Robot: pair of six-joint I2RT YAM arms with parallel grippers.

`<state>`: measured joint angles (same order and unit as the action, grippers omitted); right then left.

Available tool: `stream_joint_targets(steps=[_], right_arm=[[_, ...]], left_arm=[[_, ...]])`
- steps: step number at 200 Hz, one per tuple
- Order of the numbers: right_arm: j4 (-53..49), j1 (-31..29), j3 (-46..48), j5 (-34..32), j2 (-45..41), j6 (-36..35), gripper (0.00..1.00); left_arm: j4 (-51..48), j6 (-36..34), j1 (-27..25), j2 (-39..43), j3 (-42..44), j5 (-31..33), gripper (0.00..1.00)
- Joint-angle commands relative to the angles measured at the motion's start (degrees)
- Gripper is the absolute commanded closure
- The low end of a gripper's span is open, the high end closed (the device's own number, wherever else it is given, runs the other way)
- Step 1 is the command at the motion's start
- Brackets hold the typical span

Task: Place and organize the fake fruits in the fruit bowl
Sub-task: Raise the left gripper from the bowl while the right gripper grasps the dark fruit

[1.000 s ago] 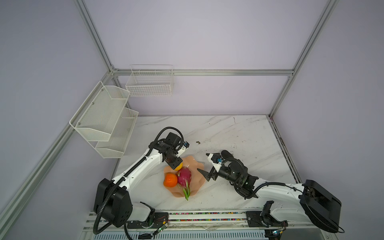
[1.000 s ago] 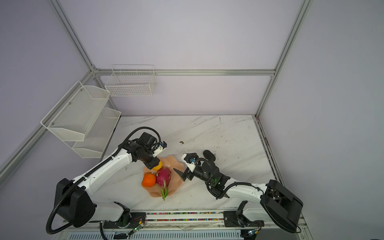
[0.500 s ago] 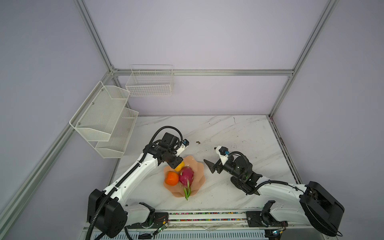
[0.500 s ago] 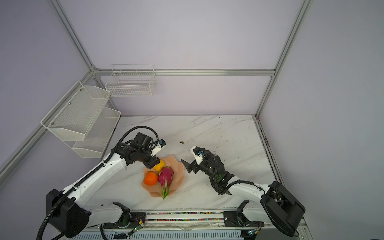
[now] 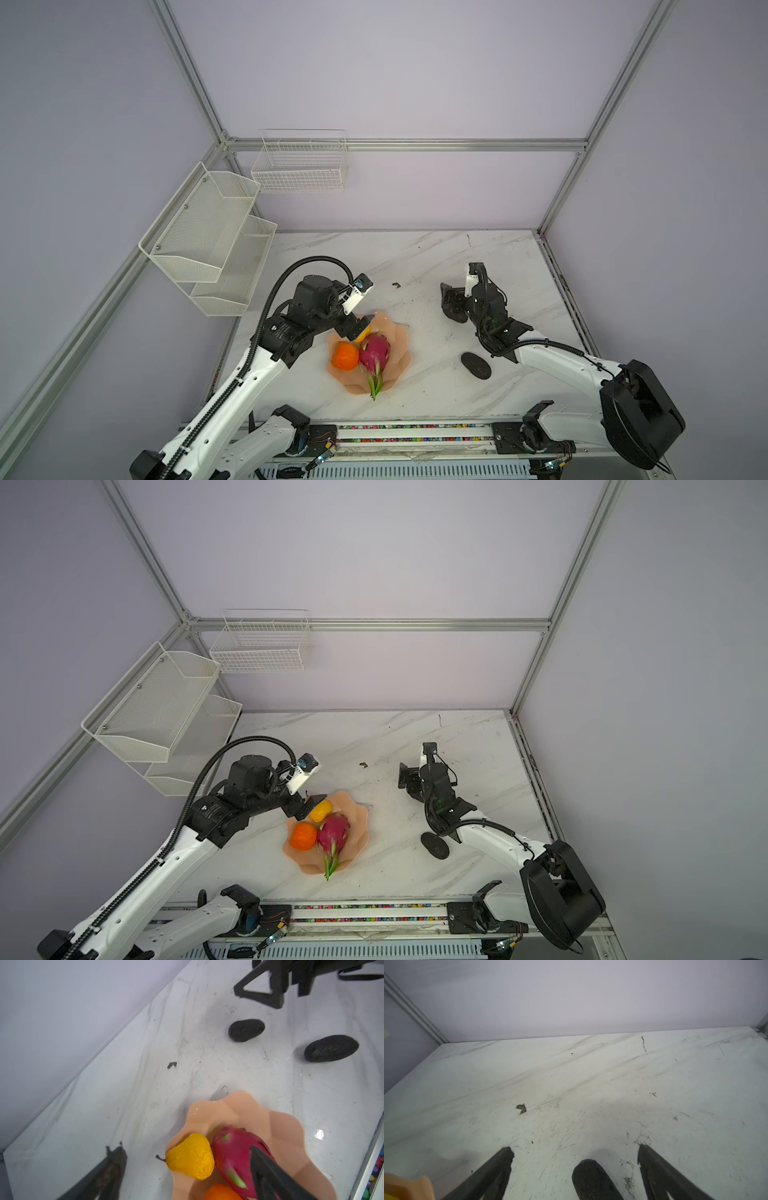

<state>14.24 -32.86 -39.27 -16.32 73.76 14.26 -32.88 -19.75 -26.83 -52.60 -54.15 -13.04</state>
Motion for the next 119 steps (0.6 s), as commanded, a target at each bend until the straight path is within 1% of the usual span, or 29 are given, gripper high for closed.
stream_joint_targets(steps=[1,16,27,41,55,75,95,119], right_arm=[[-15.4,1.2,-5.0,-3.6,3.9,6.1,0.03],[-16.9,2.7,-7.2,-0.2,8.1,4.6,0.03],[-18.0,3.3,-9.0,2.1,11.1,3.3,0.02],[-20.3,3.3,-10.9,3.0,14.1,2.1,0.03],[-21.1,3.4,-11.3,3.7,15.1,1.4,0.03],[-21.9,3.4,-11.3,5.0,16.1,1.5,0.03],[-22.7,3.6,-12.8,6.4,19.2,1.0,0.03],[-25.1,3.6,-15.2,8.3,22.9,-0.1,0.11]], left_arm=[[12.3,2.5,-0.9,0.0,4.1,-11.7,0.00],[12.9,2.5,-2.4,-1.5,4.0,-15.3,0.00],[12.9,2.0,-3.5,-2.7,4.2,-16.3,0.00],[12.9,2.9,-4.4,-3.8,4.4,-15.5,0.00],[12.8,3.4,-5.4,-3.8,4.7,-15.2,0.00],[12.8,3.1,-6.5,-2.8,5.7,-13.0,0.00],[12.3,3.3,-7.5,-2.9,6.3,-11.2,0.00],[11.1,3.2,-8.6,-3.4,6.2,-9.4,0.00]])
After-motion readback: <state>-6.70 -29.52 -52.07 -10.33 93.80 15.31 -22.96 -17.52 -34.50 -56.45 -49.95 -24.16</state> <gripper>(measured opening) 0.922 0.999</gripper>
